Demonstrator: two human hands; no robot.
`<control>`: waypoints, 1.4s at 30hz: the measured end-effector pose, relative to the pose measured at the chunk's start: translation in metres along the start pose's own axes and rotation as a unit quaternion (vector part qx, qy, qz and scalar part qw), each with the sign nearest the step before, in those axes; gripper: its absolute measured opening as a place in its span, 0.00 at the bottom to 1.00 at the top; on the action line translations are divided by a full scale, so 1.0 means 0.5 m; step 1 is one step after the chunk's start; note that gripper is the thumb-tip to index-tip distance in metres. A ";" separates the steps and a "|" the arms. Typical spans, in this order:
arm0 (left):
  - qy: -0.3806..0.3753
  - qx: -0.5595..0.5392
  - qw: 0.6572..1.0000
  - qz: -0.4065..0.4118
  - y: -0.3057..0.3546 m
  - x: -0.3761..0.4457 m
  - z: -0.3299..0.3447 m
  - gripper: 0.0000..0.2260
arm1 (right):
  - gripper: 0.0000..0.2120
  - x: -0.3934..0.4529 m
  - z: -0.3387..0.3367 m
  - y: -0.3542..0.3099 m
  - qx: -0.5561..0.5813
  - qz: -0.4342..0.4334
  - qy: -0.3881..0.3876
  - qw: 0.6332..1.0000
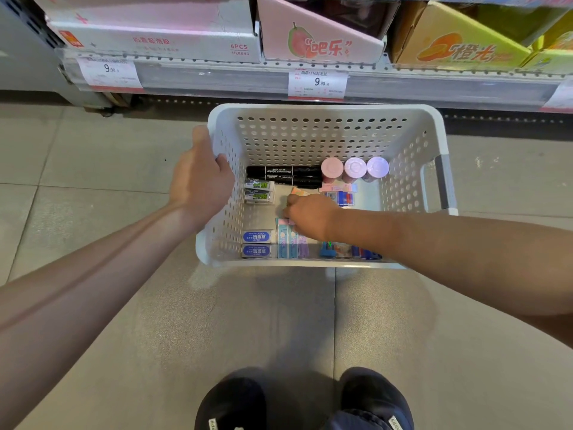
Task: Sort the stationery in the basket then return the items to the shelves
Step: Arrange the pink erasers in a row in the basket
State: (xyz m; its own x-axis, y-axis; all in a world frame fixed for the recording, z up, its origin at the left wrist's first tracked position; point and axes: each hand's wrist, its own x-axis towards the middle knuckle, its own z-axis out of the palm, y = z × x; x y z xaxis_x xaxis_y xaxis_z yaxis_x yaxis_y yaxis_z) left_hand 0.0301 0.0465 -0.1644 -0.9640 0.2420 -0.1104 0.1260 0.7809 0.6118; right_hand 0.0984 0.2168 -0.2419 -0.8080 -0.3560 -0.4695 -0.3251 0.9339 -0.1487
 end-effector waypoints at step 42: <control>0.000 0.014 1.000 -0.007 0.001 0.002 0.000 0.08 | 0.16 -0.070 -0.018 0.091 -0.219 0.140 -0.065 0.964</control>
State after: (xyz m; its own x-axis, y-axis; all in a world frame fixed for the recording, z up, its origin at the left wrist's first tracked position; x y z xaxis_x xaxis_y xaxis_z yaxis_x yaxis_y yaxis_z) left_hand 0.0293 0.0471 -0.1642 -0.9656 0.2313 -0.1186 0.1192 0.7996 0.5885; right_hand 0.1075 0.2714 -0.2245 -0.8353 -0.0588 -0.5466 -0.3024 0.8795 0.3675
